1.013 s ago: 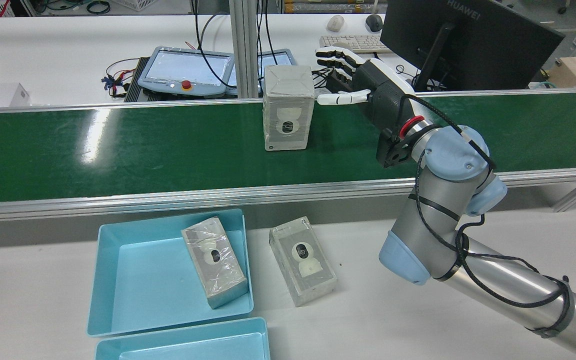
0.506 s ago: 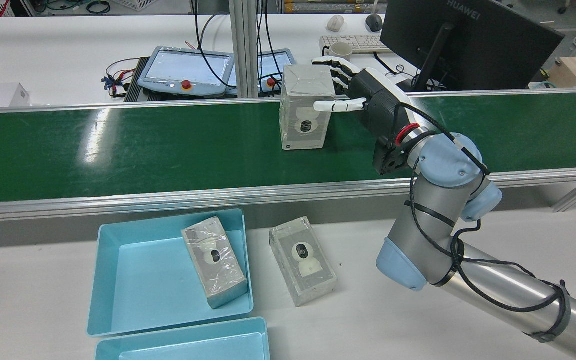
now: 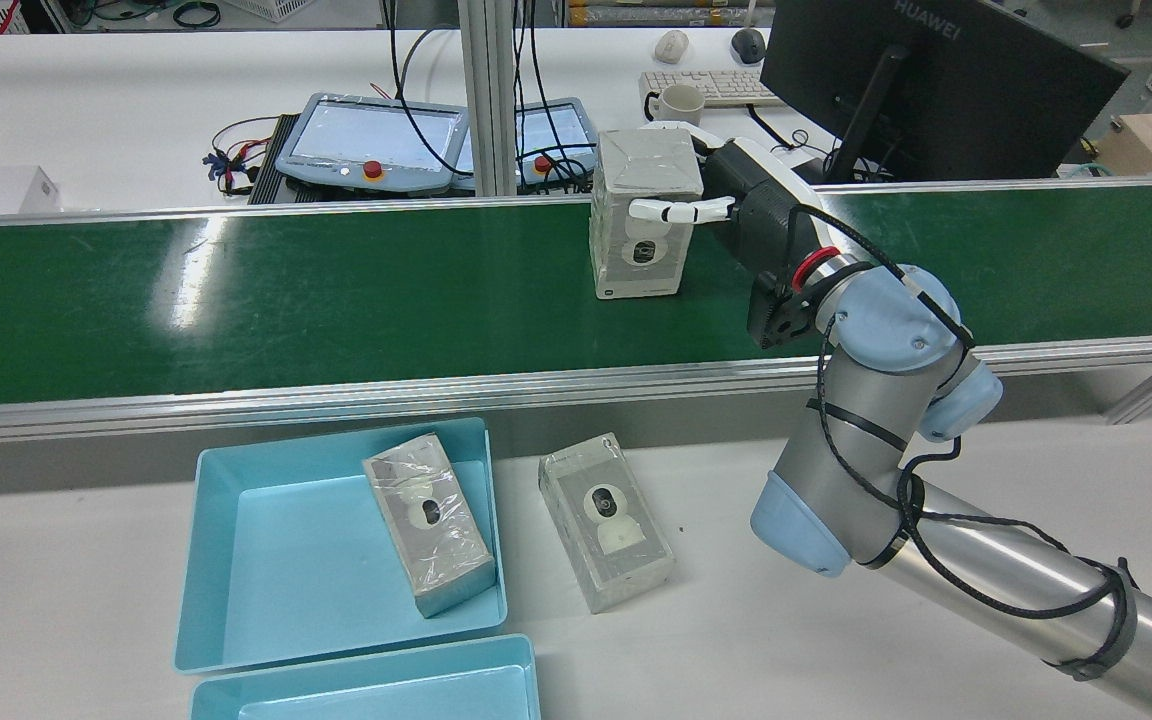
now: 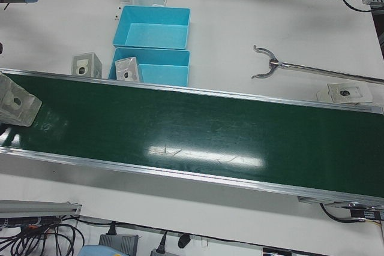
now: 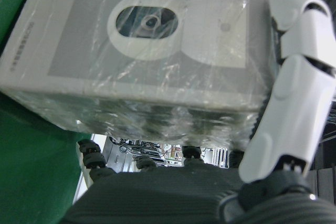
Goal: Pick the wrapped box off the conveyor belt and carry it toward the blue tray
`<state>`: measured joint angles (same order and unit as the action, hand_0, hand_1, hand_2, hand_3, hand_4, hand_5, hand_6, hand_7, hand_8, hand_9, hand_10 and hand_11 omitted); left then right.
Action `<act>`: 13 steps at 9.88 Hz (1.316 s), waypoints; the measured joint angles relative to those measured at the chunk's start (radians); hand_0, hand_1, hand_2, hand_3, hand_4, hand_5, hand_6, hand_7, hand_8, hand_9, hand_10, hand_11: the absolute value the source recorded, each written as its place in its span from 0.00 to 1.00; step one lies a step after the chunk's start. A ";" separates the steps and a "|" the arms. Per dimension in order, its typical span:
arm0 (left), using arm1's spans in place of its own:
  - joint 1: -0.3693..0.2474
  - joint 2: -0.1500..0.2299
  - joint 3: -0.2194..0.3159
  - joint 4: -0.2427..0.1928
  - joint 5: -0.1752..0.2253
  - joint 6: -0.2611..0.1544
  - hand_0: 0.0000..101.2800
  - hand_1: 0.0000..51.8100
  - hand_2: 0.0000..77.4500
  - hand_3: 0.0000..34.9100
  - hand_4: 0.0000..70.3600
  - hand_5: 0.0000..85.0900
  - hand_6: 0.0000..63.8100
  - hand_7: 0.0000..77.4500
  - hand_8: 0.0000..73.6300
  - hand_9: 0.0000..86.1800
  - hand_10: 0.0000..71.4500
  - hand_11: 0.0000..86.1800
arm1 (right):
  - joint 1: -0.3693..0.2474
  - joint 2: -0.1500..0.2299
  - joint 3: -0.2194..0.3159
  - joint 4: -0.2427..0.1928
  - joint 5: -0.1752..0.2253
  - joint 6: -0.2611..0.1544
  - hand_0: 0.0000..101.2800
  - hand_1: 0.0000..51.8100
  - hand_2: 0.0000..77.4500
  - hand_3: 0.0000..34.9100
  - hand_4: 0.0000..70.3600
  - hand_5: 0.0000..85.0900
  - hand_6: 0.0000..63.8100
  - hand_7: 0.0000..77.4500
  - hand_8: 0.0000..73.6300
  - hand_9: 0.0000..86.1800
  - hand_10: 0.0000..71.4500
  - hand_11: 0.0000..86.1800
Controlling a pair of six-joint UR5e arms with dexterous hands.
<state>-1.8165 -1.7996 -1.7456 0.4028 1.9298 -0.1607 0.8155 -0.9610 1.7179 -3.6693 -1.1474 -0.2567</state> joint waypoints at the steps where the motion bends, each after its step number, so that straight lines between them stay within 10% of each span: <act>1: 0.000 0.000 0.000 0.000 0.000 0.000 0.00 0.00 0.01 0.00 0.00 0.01 0.00 0.01 0.01 0.00 0.01 0.00 | 0.000 0.000 -0.001 0.000 0.000 0.001 0.41 0.15 0.37 0.87 0.36 0.37 0.07 0.37 0.02 0.07 0.15 0.17; 4: 0.000 0.000 0.000 0.000 0.000 0.000 0.00 0.00 0.01 0.00 0.00 0.01 0.00 0.01 0.00 0.01 0.01 0.00 | 0.019 0.004 0.008 0.010 0.001 0.022 0.43 0.14 0.44 0.85 0.40 0.38 0.33 0.54 0.15 0.22 0.24 0.29; 10: 0.000 0.000 0.000 0.000 0.000 0.000 0.00 0.00 0.01 0.00 0.00 0.01 0.00 0.01 0.00 0.01 0.01 0.00 | -0.051 0.019 0.146 0.110 0.033 0.021 0.40 0.11 0.45 0.55 0.37 0.42 0.44 0.57 0.13 0.21 0.24 0.29; 13: 0.000 0.000 0.000 0.000 0.000 0.000 0.00 0.00 0.01 0.00 0.00 0.01 0.00 0.01 0.01 0.00 0.00 0.00 | -0.199 0.049 0.209 0.121 0.127 0.000 0.43 0.11 0.45 0.79 0.38 0.42 0.44 0.58 0.10 0.17 0.20 0.25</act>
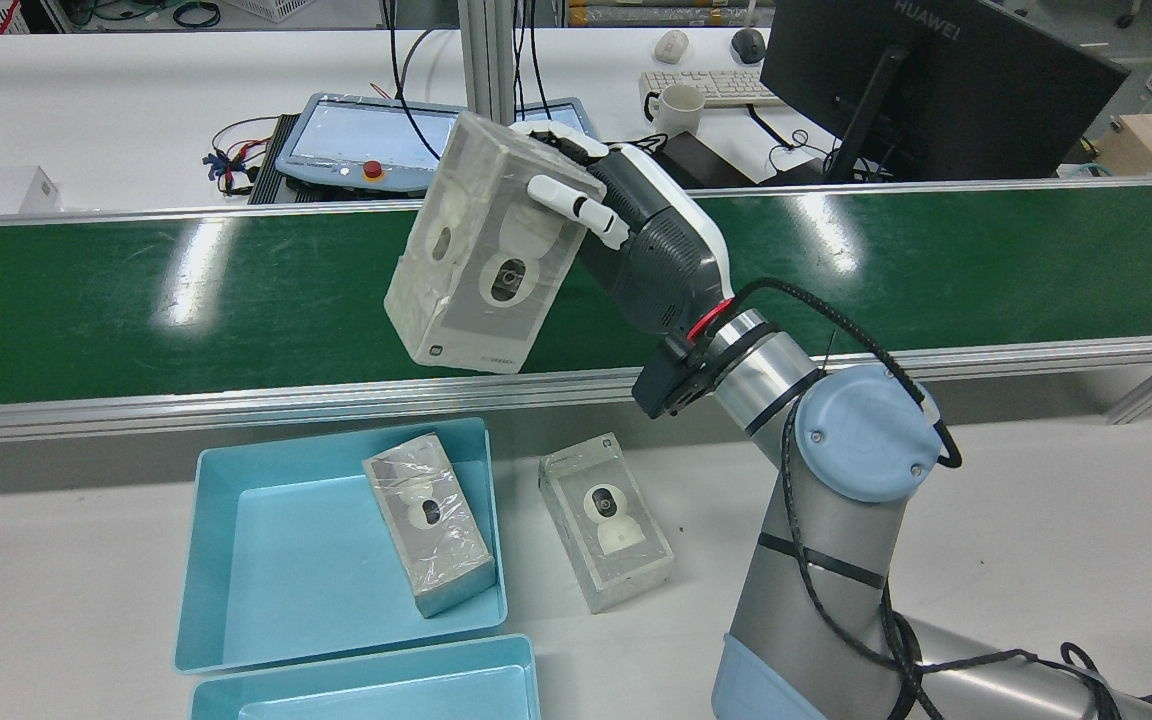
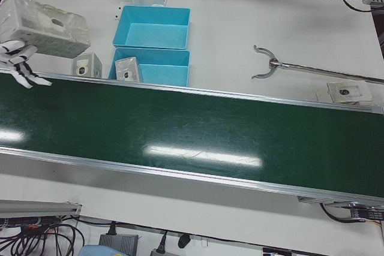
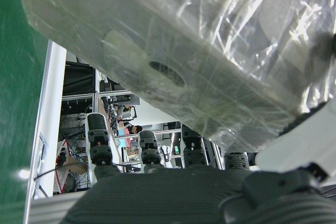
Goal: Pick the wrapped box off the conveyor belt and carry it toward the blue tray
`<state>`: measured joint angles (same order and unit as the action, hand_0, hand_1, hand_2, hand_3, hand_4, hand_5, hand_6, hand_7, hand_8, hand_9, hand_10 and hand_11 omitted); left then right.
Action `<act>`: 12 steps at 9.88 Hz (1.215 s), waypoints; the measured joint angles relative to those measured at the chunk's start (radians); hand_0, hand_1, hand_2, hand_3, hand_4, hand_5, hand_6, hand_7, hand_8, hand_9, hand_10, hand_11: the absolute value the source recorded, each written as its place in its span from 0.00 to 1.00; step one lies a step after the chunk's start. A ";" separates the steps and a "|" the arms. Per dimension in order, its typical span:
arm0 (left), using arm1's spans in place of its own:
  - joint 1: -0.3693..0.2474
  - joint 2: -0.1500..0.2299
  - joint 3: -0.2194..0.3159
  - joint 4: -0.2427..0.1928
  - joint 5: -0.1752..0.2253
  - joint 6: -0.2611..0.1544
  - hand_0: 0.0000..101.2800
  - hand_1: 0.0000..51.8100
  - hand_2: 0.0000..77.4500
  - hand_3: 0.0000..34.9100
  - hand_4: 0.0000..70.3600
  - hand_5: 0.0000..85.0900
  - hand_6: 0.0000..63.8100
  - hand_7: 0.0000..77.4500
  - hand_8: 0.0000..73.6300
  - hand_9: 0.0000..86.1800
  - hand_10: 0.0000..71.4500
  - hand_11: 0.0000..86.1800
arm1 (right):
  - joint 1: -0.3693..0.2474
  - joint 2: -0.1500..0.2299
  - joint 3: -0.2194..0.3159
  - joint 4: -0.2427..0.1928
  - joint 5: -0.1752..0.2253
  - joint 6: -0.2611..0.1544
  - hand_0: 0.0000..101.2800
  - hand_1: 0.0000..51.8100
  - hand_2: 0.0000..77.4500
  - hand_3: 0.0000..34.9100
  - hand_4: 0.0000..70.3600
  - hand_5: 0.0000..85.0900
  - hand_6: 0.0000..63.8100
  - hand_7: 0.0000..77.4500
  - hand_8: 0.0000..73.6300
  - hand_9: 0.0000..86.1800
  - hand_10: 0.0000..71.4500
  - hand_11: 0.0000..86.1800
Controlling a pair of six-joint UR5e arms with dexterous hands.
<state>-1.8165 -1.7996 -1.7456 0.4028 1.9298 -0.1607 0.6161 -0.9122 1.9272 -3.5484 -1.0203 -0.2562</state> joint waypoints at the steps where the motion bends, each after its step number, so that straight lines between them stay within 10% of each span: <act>1: 0.000 0.000 0.000 0.000 0.000 0.000 0.00 0.00 0.01 0.00 0.00 0.01 0.00 0.01 0.01 0.00 0.00 0.00 | -0.055 0.025 0.011 0.000 0.035 -0.027 0.43 0.11 0.45 0.79 0.38 0.42 0.44 0.58 0.10 0.17 0.20 0.25; 6: 0.000 0.000 0.000 0.000 0.000 0.000 0.00 0.00 0.01 0.00 0.00 0.01 0.01 0.01 0.01 0.00 0.01 0.00 | -0.243 0.111 0.013 -0.003 0.106 -0.269 0.47 0.09 0.45 0.65 0.42 0.43 0.44 0.59 0.10 0.19 0.18 0.22; 9: 0.000 0.000 0.000 0.000 0.000 0.000 0.00 0.00 0.01 0.00 0.00 0.01 0.00 0.01 0.00 0.01 0.01 0.00 | -0.298 0.112 -0.004 -0.009 0.109 -0.324 0.46 0.09 0.45 0.70 0.43 0.43 0.20 0.63 0.00 0.06 0.07 0.10; 11: 0.000 0.000 0.000 0.000 0.000 0.000 0.00 0.00 0.01 0.00 0.01 0.01 0.00 0.01 0.01 0.00 0.01 0.00 | -0.305 0.111 -0.001 -0.013 0.109 -0.328 0.47 0.09 0.45 0.78 0.43 0.43 0.03 0.53 0.00 0.04 0.05 0.07; 12: 0.000 0.000 0.000 0.000 0.000 0.000 0.00 0.00 0.01 0.00 0.00 0.01 0.00 0.01 0.01 0.00 0.01 0.00 | -0.305 0.110 0.004 -0.013 0.110 -0.328 0.48 0.09 0.45 0.84 0.43 0.43 0.01 0.22 0.00 0.04 0.02 0.03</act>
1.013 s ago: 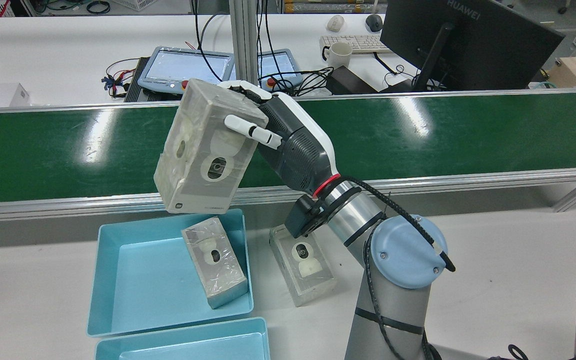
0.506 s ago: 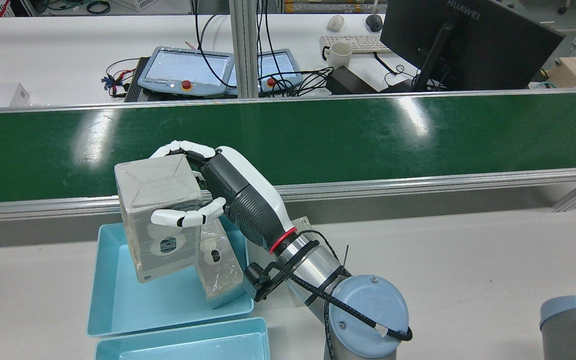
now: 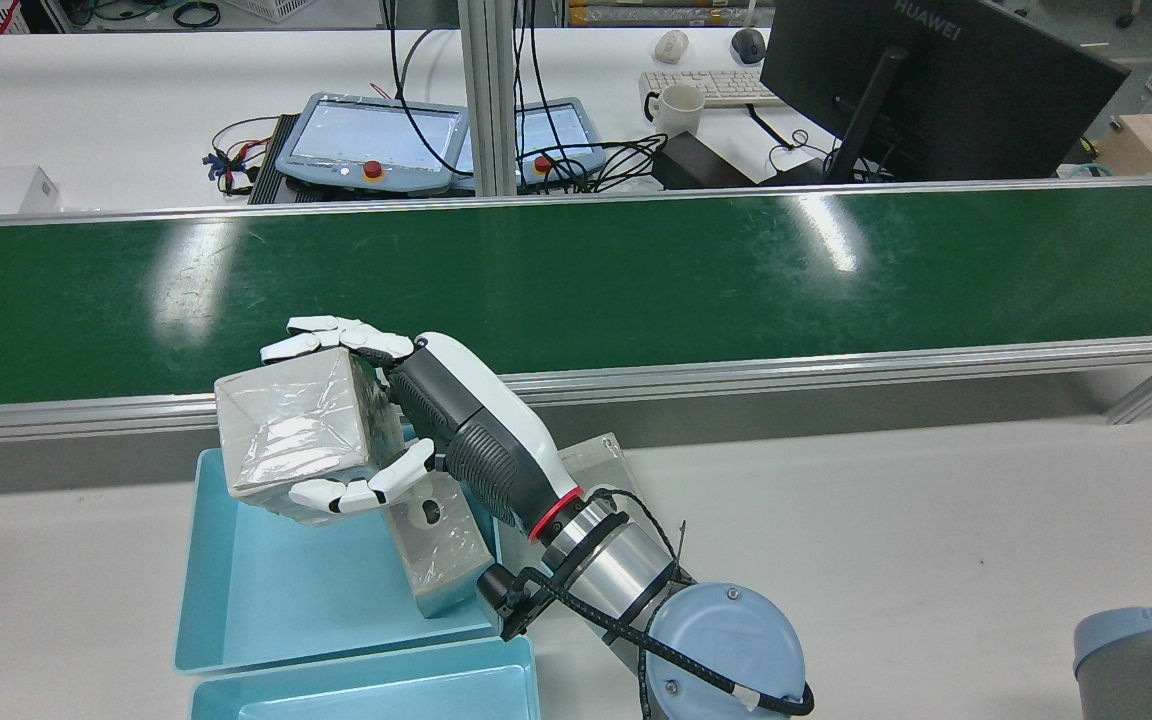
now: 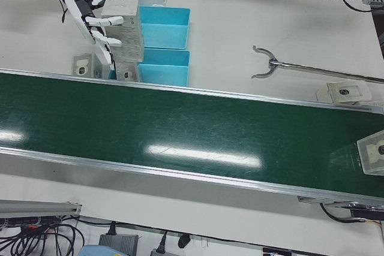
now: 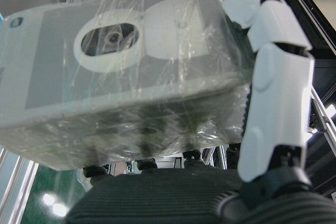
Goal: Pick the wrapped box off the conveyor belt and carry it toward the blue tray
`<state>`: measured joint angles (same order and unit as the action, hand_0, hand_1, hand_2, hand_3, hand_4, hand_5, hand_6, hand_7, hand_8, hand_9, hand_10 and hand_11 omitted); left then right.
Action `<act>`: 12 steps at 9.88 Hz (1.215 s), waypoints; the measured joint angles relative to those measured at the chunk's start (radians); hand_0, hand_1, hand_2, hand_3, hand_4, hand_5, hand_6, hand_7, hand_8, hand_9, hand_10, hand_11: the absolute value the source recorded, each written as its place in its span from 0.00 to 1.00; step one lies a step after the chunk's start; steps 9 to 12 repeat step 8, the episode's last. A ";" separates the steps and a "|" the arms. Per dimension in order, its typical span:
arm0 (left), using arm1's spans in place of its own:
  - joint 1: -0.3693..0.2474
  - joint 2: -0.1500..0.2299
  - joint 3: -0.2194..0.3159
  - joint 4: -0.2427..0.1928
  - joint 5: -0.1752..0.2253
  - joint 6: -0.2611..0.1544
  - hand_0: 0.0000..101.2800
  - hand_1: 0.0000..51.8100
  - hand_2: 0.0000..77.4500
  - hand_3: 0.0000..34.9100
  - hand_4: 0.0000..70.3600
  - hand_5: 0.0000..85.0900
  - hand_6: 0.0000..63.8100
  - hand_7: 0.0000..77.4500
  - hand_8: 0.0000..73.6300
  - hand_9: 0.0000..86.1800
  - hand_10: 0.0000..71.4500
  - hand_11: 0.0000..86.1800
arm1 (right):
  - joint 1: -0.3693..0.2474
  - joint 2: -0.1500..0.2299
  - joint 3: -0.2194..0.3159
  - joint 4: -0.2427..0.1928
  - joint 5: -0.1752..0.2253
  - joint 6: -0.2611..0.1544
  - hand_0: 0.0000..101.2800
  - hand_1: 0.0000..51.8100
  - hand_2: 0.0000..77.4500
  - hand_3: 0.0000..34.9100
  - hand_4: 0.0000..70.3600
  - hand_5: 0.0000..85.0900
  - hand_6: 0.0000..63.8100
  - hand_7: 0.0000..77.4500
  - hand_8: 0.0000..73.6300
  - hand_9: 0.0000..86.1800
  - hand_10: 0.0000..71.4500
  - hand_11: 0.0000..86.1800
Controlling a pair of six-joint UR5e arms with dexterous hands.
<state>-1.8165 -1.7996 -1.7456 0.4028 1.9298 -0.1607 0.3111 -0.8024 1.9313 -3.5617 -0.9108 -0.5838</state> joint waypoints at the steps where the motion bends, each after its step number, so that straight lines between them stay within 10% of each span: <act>1: 0.000 0.000 0.000 0.000 0.000 0.000 0.00 0.00 0.01 0.00 0.00 0.01 0.00 0.01 0.01 0.00 0.00 0.00 | 0.000 -0.001 0.004 -0.001 0.001 0.003 0.48 0.32 0.46 0.84 0.43 0.43 0.00 0.25 0.00 0.04 0.02 0.02; 2: 0.000 0.000 0.000 0.000 0.000 0.000 0.00 0.00 0.01 0.00 0.00 0.01 0.00 0.01 0.01 0.00 0.00 0.00 | 0.002 -0.002 0.007 -0.001 0.001 0.005 0.46 0.51 0.30 0.83 0.41 0.17 0.00 0.27 0.00 0.03 0.02 0.03; 4: 0.000 0.000 0.000 0.000 0.000 0.000 0.00 0.00 0.01 0.00 0.01 0.01 0.00 0.01 0.01 0.00 0.00 0.00 | 0.011 -0.006 0.015 -0.002 0.001 0.008 0.47 0.32 0.21 0.84 0.25 0.17 0.00 0.27 0.00 0.03 0.02 0.03; 12: 0.000 0.000 0.000 0.000 0.000 0.000 0.00 0.00 0.01 0.00 0.00 0.01 0.00 0.01 0.01 0.00 0.01 0.00 | 0.081 -0.053 0.097 -0.032 -0.002 0.021 0.47 0.32 0.22 0.86 0.22 0.17 0.00 0.26 0.00 0.03 0.02 0.03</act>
